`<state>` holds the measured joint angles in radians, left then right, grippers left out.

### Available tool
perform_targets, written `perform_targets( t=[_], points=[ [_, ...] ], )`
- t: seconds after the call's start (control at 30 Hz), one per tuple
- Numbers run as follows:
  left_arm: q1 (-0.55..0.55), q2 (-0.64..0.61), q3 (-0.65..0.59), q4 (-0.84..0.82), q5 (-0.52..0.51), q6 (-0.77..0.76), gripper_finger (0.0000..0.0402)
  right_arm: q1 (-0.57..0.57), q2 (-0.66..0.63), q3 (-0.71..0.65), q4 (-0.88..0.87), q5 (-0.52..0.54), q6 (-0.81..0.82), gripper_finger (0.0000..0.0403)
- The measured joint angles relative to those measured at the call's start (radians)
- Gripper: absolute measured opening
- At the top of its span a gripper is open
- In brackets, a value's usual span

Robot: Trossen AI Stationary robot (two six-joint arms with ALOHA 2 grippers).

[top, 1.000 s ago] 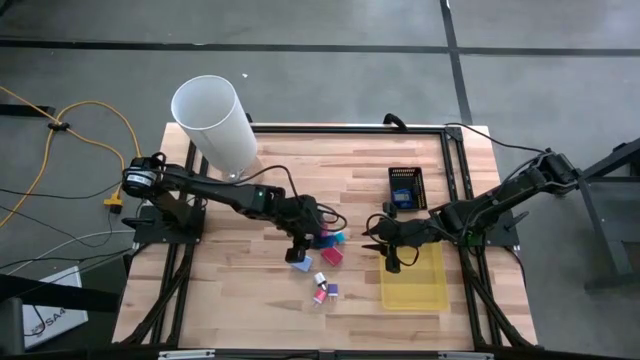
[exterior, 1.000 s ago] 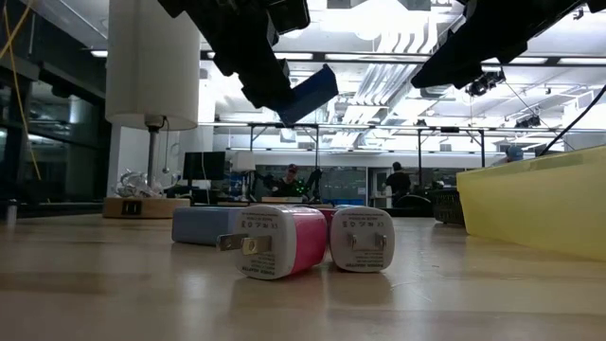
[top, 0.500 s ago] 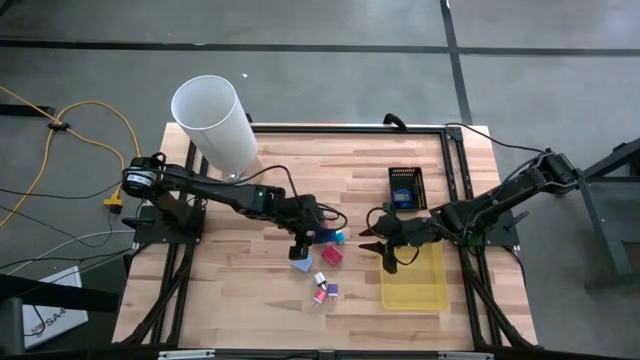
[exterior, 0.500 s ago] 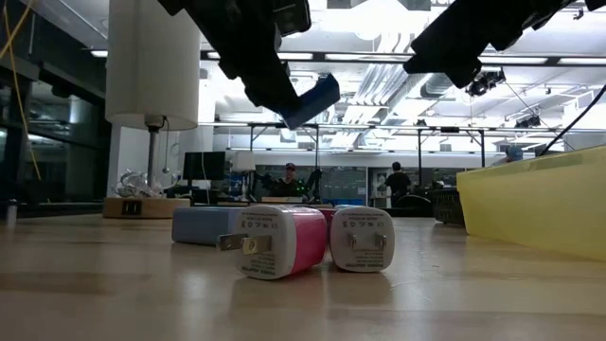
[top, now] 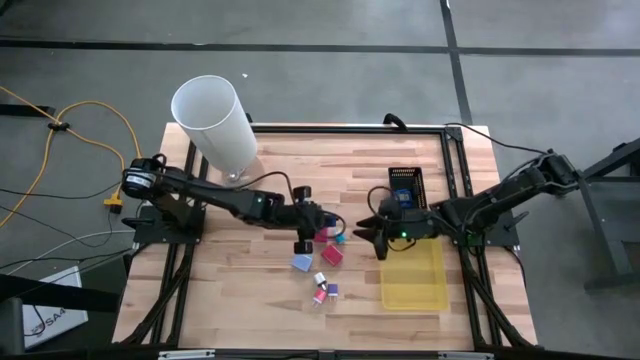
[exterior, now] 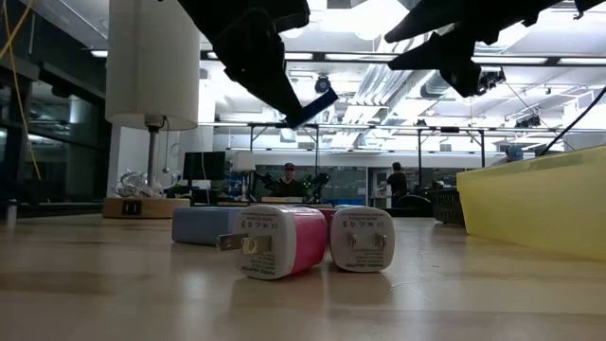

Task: Pick & Place Office items
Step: Put the blue digital clock into the black bin

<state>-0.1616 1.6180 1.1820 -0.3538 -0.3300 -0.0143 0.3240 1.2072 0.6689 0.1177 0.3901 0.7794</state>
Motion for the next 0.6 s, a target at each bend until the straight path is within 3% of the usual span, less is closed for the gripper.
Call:
perform_targets(
  t=[0.5,0.6],
  points=[
    [-0.008,0.0,0.0,0.003,-0.047,-0.043,0.0156,-0.086,0.035,-0.001,-0.003,-0.007,0.144,0.0139],
    [-0.008,0.0,0.0,0.003,-0.098,-0.058,0.0156,-0.11,0.055,0.002,0.027,-0.004,0.158,0.0139]
  ],
)
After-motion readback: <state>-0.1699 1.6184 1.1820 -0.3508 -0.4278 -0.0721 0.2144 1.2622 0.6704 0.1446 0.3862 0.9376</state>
